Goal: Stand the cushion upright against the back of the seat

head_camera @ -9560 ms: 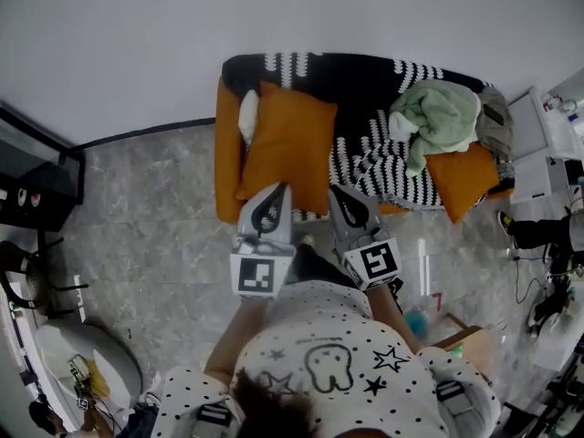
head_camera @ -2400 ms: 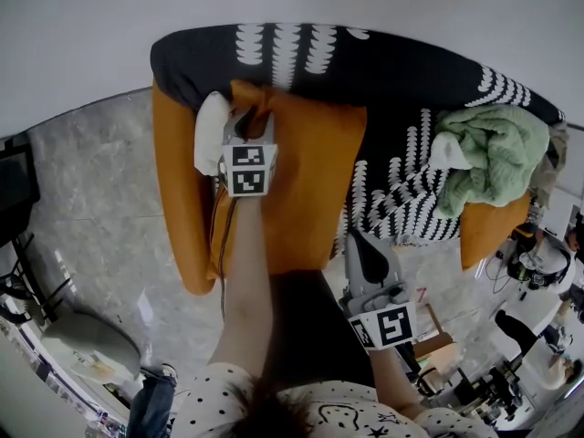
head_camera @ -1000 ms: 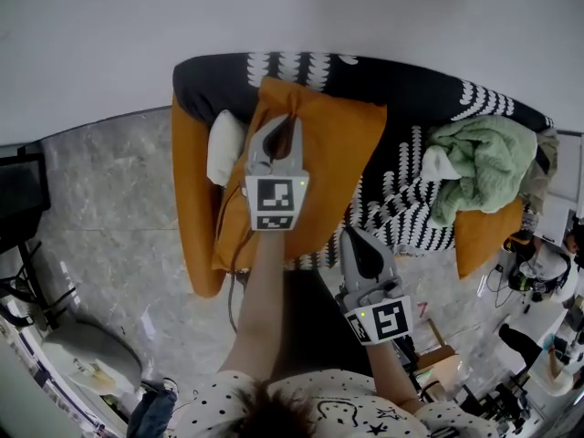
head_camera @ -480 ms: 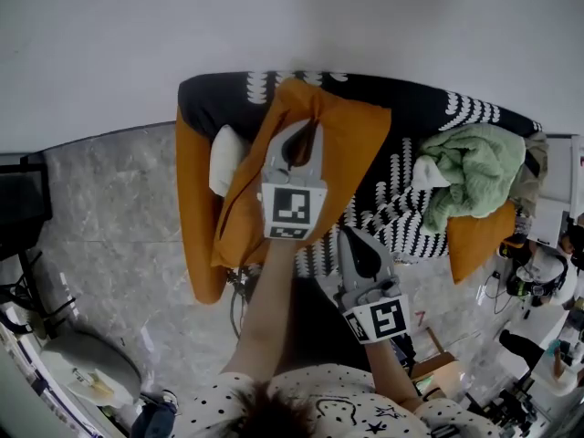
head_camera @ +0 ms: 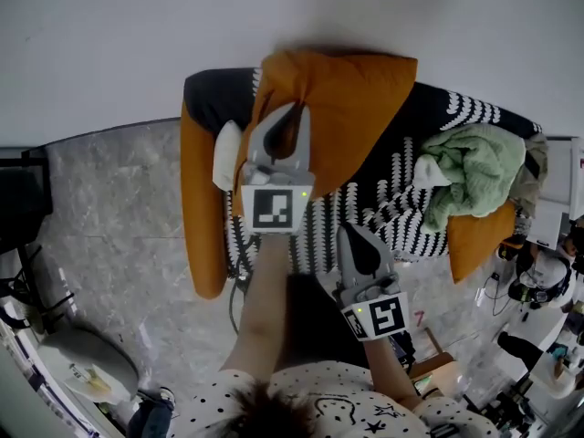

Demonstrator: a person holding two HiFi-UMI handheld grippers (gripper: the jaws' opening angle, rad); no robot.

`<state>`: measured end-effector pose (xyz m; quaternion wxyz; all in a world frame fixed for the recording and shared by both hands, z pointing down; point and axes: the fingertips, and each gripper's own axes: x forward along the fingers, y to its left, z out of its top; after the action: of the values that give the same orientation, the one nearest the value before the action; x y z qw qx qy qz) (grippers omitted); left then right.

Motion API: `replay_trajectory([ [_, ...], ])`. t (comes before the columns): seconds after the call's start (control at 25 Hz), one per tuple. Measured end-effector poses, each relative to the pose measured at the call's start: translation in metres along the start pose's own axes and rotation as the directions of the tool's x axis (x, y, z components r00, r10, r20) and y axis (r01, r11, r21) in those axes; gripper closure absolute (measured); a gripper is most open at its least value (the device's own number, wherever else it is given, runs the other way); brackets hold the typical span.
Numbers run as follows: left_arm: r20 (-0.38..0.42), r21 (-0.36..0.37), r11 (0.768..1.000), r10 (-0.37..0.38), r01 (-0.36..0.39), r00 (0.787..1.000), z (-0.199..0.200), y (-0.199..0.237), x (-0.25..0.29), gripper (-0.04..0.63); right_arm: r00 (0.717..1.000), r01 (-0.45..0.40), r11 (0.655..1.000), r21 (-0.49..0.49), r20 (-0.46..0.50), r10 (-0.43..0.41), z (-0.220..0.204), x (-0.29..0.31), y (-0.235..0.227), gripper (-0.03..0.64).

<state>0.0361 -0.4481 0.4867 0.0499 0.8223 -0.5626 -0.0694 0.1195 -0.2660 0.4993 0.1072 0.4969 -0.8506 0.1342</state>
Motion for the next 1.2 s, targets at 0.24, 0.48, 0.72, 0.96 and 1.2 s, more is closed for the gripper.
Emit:
replay_trajectory([
  [0.24,-0.038,0.148,0.986,0.079,-0.073,0.996,-0.027,0.071,-0.019,0.584,1.000,-0.007,1.000,0.001,-0.020,0.007,-0.009,-0.001,0.007,0.618],
  [0.48,-0.095,0.177,0.984,0.032,-0.014,0.995,-0.047,0.080,-0.015,0.584,1.000,-0.008,1.000,-0.001,-0.022,0.008,-0.008,0.003,0.013,0.618],
  [0.72,-0.191,0.164,0.986,0.036,-0.005,0.981,-0.077,0.102,-0.006,0.581,1.000,-0.006,1.000,-0.005,-0.013,0.006,-0.002,0.005,0.014,0.618],
  [0.96,-0.227,0.133,0.991,0.058,-0.028,0.972,-0.099,0.112,0.001,0.578,1.000,-0.009,1.000,-0.011,-0.009,0.009,0.004,0.009,0.018,0.618],
  [1.2,-0.212,0.094,0.995,0.058,-0.039,0.976,-0.105,0.116,0.003,0.574,1.000,0.004,1.000,-0.013,-0.007,-0.004,0.008,0.014,0.017,0.618],
])
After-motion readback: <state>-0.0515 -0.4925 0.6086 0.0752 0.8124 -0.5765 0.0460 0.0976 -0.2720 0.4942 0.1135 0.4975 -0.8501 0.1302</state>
